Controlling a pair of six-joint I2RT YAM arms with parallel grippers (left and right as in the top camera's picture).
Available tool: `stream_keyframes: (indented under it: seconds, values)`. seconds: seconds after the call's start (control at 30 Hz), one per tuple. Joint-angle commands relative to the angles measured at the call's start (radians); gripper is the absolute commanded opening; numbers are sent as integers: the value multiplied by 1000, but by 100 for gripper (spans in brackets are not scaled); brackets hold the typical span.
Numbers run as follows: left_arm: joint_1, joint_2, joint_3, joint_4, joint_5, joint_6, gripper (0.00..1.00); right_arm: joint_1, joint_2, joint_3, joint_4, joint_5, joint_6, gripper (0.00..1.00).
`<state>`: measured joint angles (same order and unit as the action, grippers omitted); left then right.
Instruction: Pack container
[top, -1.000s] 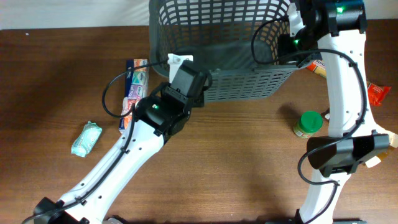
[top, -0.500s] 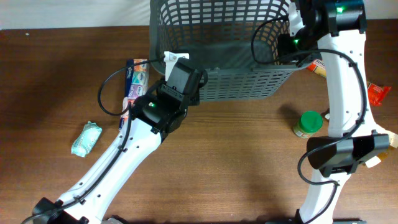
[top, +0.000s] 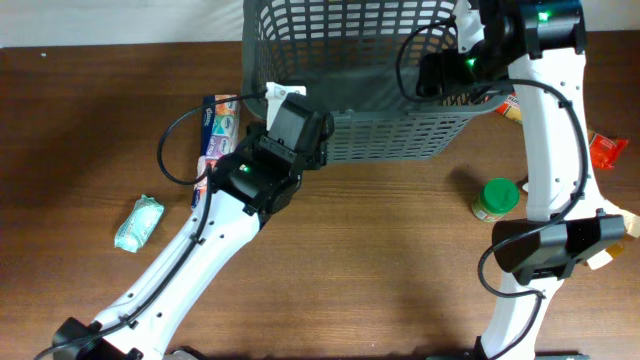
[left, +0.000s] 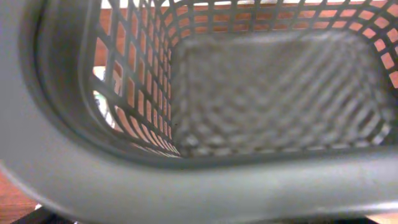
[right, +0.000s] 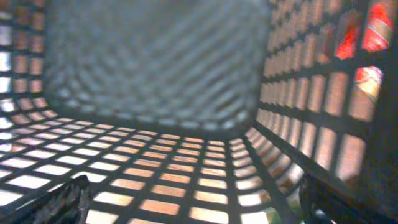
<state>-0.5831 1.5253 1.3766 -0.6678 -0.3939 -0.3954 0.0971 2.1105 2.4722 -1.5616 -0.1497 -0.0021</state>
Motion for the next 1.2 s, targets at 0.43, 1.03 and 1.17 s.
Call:
stream_keyframes:
  seconds: [0.43, 1.03, 1.17]
  values:
    - [-32, -138, 22, -5, -14, 34, 94, 3, -13, 92, 26, -336, -116, 99]
    - [-31, -501, 21, -195, -360, 34, 100, -270, -267, 446, -81, -19, 41, 99]
    - [-29, -513, 21, -247, -413, 34, 99, -386, -290, 442, -137, 47, 72, 99]
